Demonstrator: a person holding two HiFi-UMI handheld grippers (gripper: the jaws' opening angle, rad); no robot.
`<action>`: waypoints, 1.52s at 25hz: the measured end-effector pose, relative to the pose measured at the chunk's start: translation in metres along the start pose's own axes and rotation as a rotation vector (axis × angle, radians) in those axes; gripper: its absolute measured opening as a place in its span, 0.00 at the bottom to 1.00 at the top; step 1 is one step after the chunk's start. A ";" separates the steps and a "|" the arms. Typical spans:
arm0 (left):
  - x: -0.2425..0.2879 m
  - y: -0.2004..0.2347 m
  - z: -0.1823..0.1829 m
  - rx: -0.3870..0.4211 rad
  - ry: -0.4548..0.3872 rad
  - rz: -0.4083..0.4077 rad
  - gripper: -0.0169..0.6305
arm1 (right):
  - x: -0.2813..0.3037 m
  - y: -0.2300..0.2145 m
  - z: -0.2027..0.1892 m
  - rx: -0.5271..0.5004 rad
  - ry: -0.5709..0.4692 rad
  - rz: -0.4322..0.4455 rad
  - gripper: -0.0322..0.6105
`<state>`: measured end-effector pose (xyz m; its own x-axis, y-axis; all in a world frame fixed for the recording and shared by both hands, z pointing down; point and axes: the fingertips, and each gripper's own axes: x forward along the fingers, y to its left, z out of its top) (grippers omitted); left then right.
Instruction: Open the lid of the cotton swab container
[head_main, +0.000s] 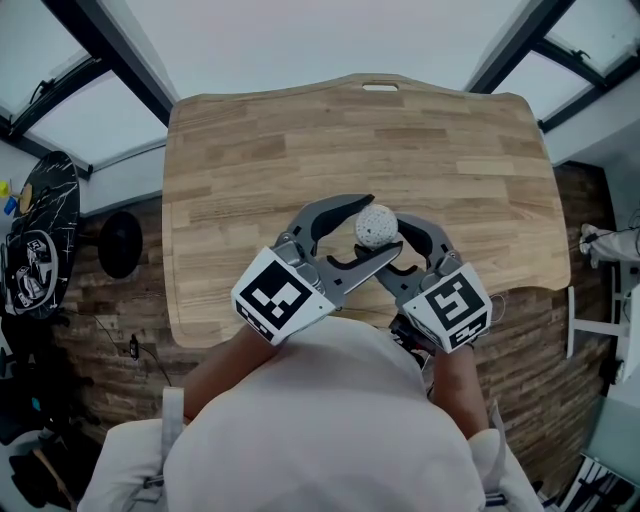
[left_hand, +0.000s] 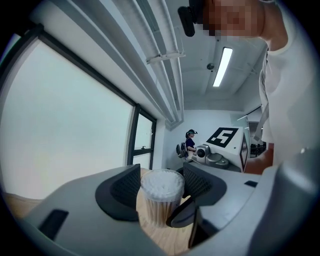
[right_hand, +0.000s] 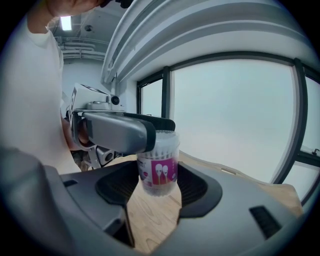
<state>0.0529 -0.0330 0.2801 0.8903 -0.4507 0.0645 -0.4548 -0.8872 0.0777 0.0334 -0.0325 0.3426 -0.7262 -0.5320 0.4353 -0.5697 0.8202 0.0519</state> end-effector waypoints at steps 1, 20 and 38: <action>0.000 0.001 0.000 -0.010 -0.002 0.001 0.45 | 0.000 0.000 0.000 0.001 -0.009 0.004 0.44; -0.005 0.002 0.004 -0.120 -0.038 -0.065 0.45 | -0.003 0.002 0.003 -0.081 -0.025 -0.011 0.43; -0.012 0.007 0.035 0.128 -0.076 0.011 0.33 | -0.012 -0.005 -0.012 -0.035 -0.021 -0.016 0.43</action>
<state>0.0398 -0.0368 0.2453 0.8865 -0.4627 -0.0117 -0.4626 -0.8851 -0.0508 0.0492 -0.0277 0.3478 -0.7256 -0.5489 0.4150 -0.5674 0.8185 0.0905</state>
